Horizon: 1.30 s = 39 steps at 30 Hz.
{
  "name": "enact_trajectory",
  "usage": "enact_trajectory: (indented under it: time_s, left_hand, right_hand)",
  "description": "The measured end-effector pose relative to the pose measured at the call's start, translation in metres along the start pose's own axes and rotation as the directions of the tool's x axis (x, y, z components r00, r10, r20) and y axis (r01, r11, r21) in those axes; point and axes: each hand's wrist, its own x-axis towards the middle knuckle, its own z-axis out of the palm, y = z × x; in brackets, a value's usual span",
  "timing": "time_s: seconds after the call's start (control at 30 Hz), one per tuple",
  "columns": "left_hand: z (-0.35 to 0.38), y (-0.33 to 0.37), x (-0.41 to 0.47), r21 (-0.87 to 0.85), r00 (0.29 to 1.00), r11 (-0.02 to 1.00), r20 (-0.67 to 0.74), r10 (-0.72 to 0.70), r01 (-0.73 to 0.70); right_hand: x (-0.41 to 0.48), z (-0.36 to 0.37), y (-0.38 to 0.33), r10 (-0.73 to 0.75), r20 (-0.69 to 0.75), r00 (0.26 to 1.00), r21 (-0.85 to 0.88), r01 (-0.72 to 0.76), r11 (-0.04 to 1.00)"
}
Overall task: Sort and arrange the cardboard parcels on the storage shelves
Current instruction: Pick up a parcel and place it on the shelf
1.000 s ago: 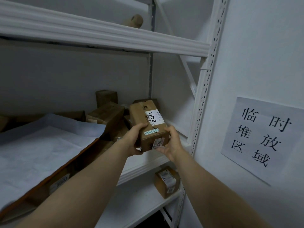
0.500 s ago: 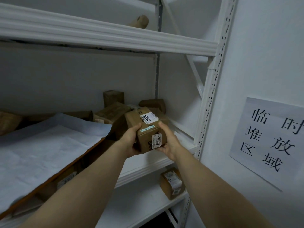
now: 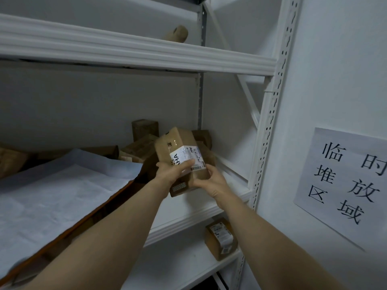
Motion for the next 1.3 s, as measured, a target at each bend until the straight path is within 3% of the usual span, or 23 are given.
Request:
enact_trajectory:
  time_s: [0.1, 0.23, 0.33, 0.5, 0.63, 0.87, 1.0, 1.1, 1.17, 1.23, 1.3]
  left_hand:
    - [0.0, -0.003, 0.006, 0.041, 0.997, 0.999, -0.078, -0.003, 0.006]
    - [-0.002, -0.009, 0.014, 0.091, 0.997, 0.995, -0.074, 0.035, -0.029]
    - [-0.002, -0.005, 0.003, 0.208, 0.989, 0.976, -0.116, 0.088, -0.063]
    - [0.002, -0.014, 0.006, 0.312, 0.984, 0.94, -0.059, 0.166, -0.14]
    - [0.007, -0.021, 0.006, 0.344, 0.984, 0.924, -0.001, 0.178, -0.166]
    - [0.003, -0.035, 0.015, 0.442, 0.987, 0.887, -0.022, 0.158, -0.132]
    - [0.003, -0.037, 0.013, 0.53, 0.972, 0.831, -0.05, 0.231, -0.171]
    - [0.004, -0.037, 0.01, 0.577, 0.96, 0.785, -0.002, 0.279, -0.227]
    - [0.001, -0.038, 0.014, 0.464, 0.978, 0.866, -0.003, 0.21, -0.184]
    - [-0.005, -0.037, 0.018, 0.212, 0.997, 0.976, -0.045, 0.056, -0.045]
    - [-0.012, -0.036, 0.02, -0.072, 0.986, 0.989, -0.104, -0.133, 0.126]
  right_hand:
    - [0.0, 0.002, 0.0, -0.05, -0.015, 0.999, -0.061, 0.049, 0.997]
    - [0.002, -0.001, 0.004, 0.003, 0.069, 0.998, -0.087, 0.003, 0.996]
    - [0.003, -0.003, 0.001, 0.044, 0.126, 0.991, 0.003, -0.045, 0.999]
    - [0.011, -0.011, -0.014, -0.015, 0.063, 0.998, 0.219, 0.0, 0.976]
    - [0.012, -0.012, -0.02, -0.051, 0.004, 0.999, 0.137, 0.05, 0.989]
    - [0.008, -0.002, -0.014, -0.108, -0.068, 0.992, 0.113, 0.115, 0.987]
    - [0.008, -0.001, -0.01, -0.072, -0.091, 0.993, 0.132, 0.084, 0.988]
    - [0.006, -0.006, -0.006, 0.019, -0.147, 0.989, 0.277, 0.023, 0.961]
    - [0.005, -0.011, 0.001, 0.103, -0.149, 0.983, 0.425, -0.03, 0.905]
    - [0.001, -0.014, 0.007, 0.174, -0.13, 0.976, 0.547, -0.075, 0.834]
    - [-0.003, -0.016, 0.014, 0.217, -0.103, 0.971, 0.619, -0.108, 0.778]
